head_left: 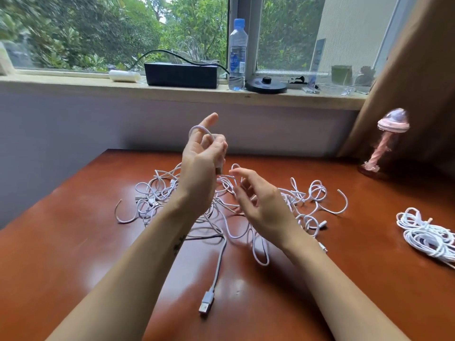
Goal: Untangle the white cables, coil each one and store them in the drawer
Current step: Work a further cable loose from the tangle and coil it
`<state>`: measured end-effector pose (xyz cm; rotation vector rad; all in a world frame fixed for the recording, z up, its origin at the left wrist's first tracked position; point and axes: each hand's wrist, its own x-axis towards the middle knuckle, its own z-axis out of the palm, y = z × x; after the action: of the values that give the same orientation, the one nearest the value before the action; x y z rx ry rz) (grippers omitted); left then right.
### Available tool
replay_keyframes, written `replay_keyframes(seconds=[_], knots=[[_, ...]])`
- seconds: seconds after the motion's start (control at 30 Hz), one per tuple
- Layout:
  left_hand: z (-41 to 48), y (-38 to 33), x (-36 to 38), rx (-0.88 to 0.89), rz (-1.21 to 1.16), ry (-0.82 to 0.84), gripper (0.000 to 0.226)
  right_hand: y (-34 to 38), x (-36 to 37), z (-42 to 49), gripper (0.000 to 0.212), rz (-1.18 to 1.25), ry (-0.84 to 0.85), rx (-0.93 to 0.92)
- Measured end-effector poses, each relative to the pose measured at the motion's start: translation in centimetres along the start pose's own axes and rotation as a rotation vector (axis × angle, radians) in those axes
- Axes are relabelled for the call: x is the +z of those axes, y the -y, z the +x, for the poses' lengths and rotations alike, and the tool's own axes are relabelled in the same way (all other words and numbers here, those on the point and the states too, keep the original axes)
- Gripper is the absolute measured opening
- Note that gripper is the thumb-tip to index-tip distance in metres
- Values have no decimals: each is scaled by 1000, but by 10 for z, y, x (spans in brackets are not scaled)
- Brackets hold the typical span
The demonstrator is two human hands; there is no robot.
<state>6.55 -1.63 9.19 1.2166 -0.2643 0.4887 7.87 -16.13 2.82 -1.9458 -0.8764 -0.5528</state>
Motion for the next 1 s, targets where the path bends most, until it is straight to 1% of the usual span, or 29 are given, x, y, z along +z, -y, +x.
replay_keyframes(seconds=[0.13,0.23,0.37,0.43,0.5,0.53,0.6,0.63,0.67,0.7,0.73,0.8,0.83,0.9,1.0], knots=[[-14,22,-13,110,323,76,68,-3,-2,0,39,-84,11,3],[-20,39,-24,117,524,144,79,-6,-3,-1,40,-133,33,12],[-25,49,-31,121,730,267,79,-8,-4,-3,37,-162,57,-28],[-29,53,-34,140,842,302,82,-7,-6,-3,35,-183,42,-92],[-33,56,-36,186,947,324,74,-5,-9,-2,31,-256,3,-168],[-35,57,-36,206,964,318,61,-4,-11,-1,29,-288,-23,-192],[-35,55,-32,241,957,282,24,-2,-15,0,26,-303,-73,-211],[-35,54,-30,265,962,262,12,-1,-17,1,25,-302,-92,-226],[-35,54,-29,293,976,251,5,0,-19,2,23,-307,-109,-252],[-36,53,-28,316,989,249,7,1,-20,3,22,-322,-128,-283],[-37,51,-26,326,998,254,15,3,-22,4,21,-342,-148,-309],[-39,47,-24,314,976,265,27,5,-25,6,21,-359,-188,-338],[-40,45,-23,310,950,270,30,6,-27,6,20,-358,-204,-351],[-43,41,-23,292,882,285,32,8,-30,7,21,-354,-229,-362],[-47,39,-21,186,722,343,29,8,-36,8,24,-357,-267,-336]])
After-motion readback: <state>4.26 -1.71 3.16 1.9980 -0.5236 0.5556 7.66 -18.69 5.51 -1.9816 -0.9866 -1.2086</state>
